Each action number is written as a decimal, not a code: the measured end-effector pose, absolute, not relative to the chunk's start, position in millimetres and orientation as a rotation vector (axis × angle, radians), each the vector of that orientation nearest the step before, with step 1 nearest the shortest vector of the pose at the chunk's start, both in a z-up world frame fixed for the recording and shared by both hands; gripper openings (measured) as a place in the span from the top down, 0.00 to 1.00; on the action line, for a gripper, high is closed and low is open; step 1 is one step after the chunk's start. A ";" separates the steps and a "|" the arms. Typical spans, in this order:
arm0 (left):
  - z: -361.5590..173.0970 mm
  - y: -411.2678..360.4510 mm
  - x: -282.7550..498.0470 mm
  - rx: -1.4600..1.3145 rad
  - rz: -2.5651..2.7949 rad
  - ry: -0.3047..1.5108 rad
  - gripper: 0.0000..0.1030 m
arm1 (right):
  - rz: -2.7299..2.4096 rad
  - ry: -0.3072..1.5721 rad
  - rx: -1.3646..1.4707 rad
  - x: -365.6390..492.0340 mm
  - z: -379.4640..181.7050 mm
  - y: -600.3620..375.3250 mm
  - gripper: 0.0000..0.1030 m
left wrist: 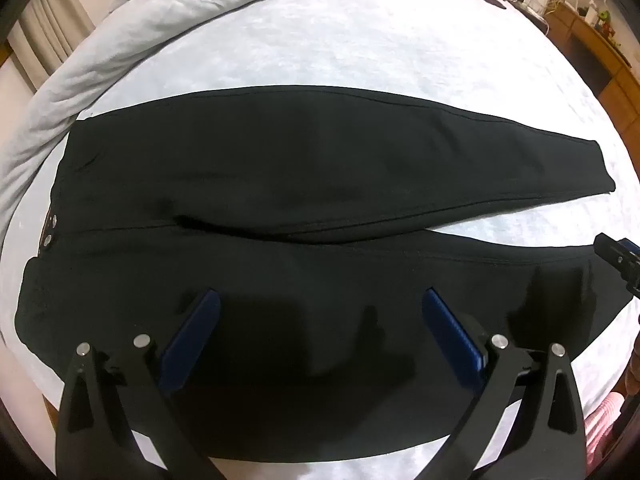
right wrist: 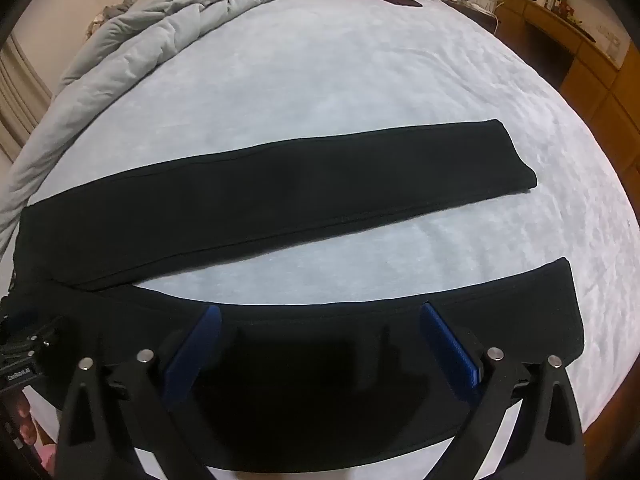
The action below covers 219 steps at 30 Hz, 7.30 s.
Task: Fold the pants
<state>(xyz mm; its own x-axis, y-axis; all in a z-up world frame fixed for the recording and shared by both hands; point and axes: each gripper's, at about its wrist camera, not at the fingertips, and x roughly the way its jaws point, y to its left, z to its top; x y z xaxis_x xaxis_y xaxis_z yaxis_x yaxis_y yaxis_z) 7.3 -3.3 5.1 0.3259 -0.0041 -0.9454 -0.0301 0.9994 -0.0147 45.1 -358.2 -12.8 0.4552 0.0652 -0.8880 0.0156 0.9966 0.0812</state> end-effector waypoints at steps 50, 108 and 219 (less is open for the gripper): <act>-2.2 -15.9 -9.4 0.018 0.028 1.228 0.03 | 0.047 1.136 0.133 57.2 -32.3 -368.2 0.04; -33.5 -140.2 158.9 -0.052 -0.206 1.193 0.03 | 0.185 1.137 0.018 244.8 -69.6 -580.6 0.82; -49.2 -174.8 -88.1 0.150 -0.468 1.054 0.84 | 0.171 1.323 0.379 0.4 -96.3 -440.2 0.67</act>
<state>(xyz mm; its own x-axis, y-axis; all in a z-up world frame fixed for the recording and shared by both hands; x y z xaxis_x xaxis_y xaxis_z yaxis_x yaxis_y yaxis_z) -88.1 -174.8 -49.2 0.4067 -0.2988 -0.8633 0.4398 0.8923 -0.1016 0.4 -440.2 -96.3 0.2443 0.3340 -0.9103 0.0918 0.9266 0.3646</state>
